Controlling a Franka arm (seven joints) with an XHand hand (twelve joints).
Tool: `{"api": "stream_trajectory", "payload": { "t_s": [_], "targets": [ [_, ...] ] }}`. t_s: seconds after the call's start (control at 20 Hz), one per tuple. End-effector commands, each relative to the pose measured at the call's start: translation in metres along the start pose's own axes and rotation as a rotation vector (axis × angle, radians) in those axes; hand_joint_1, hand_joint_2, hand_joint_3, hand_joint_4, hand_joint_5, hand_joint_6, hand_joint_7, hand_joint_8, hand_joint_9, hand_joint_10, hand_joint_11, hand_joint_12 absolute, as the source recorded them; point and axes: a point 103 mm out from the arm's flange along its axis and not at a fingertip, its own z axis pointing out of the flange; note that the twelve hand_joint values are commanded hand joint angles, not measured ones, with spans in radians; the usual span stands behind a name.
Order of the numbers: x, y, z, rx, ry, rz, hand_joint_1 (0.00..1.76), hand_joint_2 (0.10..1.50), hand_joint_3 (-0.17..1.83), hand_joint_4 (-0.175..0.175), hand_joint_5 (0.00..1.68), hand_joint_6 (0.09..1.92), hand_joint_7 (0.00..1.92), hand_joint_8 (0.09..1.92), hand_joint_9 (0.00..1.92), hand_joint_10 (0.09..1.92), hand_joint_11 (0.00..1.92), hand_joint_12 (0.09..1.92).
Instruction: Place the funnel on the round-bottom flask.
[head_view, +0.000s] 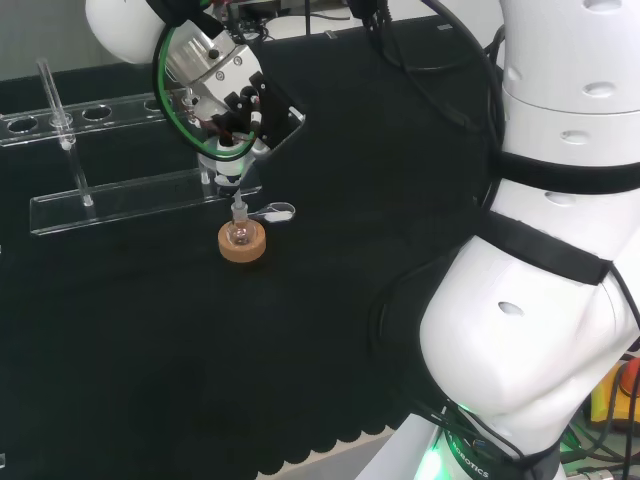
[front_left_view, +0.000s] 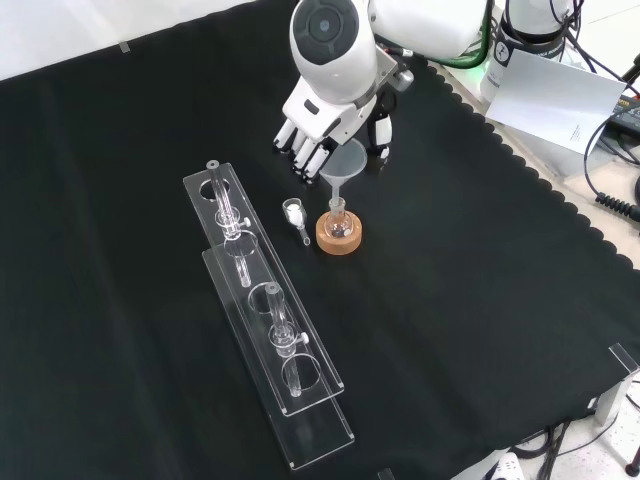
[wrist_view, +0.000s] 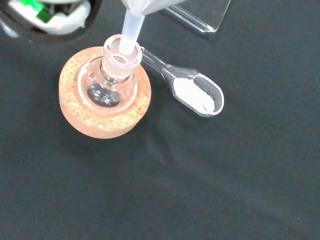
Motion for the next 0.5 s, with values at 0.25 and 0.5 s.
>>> {"api": "stream_trajectory", "payload": {
  "t_s": [0.25,0.5],
  "targets": [
    [0.0000,0.0041,0.0035,0.011,-0.008,0.004,0.88,0.64,0.67,-0.035,0.56,0.86,0.45,0.80,0.85,0.71,0.35,1.33],
    [-0.0039,0.0075,0.0091,0.012,0.009,-0.010,0.88,0.64,0.67,-0.035,0.56,0.86,0.45,0.80,0.85,0.71,0.35,1.33]
  ]
}}
